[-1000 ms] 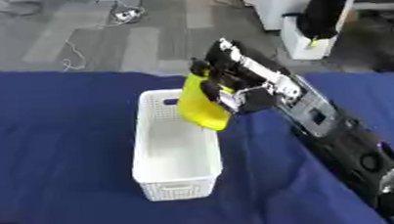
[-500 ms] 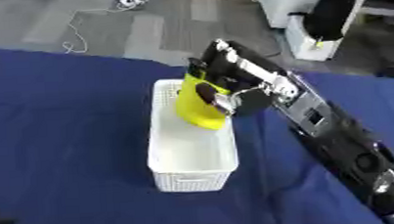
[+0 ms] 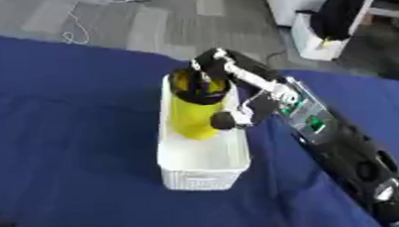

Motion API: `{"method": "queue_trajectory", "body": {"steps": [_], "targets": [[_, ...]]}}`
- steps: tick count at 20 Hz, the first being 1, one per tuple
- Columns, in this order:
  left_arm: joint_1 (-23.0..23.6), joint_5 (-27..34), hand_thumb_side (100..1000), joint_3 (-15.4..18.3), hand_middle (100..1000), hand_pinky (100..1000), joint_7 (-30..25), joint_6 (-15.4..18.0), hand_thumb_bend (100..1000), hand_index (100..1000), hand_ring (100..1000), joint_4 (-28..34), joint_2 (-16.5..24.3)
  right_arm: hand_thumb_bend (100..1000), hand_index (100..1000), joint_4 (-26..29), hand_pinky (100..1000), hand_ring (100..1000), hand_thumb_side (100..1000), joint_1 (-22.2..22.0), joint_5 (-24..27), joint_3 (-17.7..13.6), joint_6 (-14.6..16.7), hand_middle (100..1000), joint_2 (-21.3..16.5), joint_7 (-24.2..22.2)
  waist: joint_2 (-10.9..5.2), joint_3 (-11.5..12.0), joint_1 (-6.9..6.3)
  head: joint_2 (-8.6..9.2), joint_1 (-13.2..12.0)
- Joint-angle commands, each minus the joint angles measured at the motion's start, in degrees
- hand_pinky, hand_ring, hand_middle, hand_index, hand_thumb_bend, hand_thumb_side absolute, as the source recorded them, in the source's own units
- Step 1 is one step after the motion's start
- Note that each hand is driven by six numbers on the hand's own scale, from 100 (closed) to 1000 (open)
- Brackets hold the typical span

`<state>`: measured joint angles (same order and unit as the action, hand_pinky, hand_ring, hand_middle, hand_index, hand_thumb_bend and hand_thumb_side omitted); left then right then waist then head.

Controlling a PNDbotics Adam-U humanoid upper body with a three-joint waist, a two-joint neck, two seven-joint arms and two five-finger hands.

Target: Pick up objects on the table and place them in the box.

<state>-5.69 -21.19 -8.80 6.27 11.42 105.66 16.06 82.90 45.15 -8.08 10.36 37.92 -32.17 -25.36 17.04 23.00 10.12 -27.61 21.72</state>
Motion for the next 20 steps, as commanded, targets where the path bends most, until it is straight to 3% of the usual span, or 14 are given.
{"method": "queue_trajectory", "body": {"steps": [1,5,11,13,15,17,18,19,20], "targets": [[-0.21,-0.25,895,0.20,716,861,0.30,0.08,117,948,671,0.71,0.16,797,1000,1.45,1000,1000,916,0.51,0.64,-0.69,14.05,1000,-0.73,-14.81,-1.02,-0.23,-0.91,-0.02,0.35],[0.05,-0.22,891,0.30,717,863,0.41,0.00,114,947,672,0.80,0.15,807,994,1.25,1000,1000,893,0.55,1.82,-0.82,14.05,1000,-1.10,-15.30,-1.32,-0.75,-1.91,0.22,0.36],[0.84,0.05,878,0.56,719,866,0.54,-0.35,110,945,673,0.92,0.19,810,983,1.87,1000,1000,838,-0.35,5.42,-0.87,14.05,1000,-1.95,-14.92,-2.89,-3.01,-4.43,0.65,0.48],[1.54,0.12,875,0.84,720,867,0.74,-0.55,107,944,673,0.85,0.30,802,977,3.10,1000,1000,829,-1.57,7.39,-0.63,14.05,1000,-2.16,-14.87,-3.81,-4.91,-5.33,0.75,-0.02],[2.72,0.05,870,1.30,720,868,1.08,-0.85,107,944,674,0.56,0.60,803,963,6.02,1000,998,805,-4.72,10.67,-0.29,14.05,1000,-2.95,-14.64,-5.44,-8.29,-6.34,-0.07,-1.42],[3.64,0.04,861,1.67,721,865,1.53,-1.05,112,949,673,0.29,0.99,807,953,9.84,1000,988,794,-10.02,14.11,-1.06,14.05,1000,-4.50,-13.88,-7.28,-11.88,-6.97,-1.54,-3.15],[3.89,0.13,858,1.81,721,866,1.80,-1.06,113,948,673,0.16,1.22,979,955,11.62,1000,983,883,-13.70,15.42,-2.02,14.05,1000,-5.30,-13.45,-8.20,-14.07,-7.18,-2.17,-4.53],[3.95,0.29,853,1.89,722,867,1.97,-1.00,114,949,673,0.03,1.39,804,949,13.11,1000,970,784,-16.55,16.41,-2.94,14.05,1000,-5.91,-13.07,-8.75,-15.51,-7.33,-2.52,-5.49],[3.72,0.55,849,1.88,722,867,2.07,-0.80,115,948,673,0.00,1.52,805,948,14.33,1000,966,779,-20.46,17.64,-4.34,14.05,1000,-6.54,-12.14,-9.38,-17.48,-7.52,-2.80,-6.83]]}}
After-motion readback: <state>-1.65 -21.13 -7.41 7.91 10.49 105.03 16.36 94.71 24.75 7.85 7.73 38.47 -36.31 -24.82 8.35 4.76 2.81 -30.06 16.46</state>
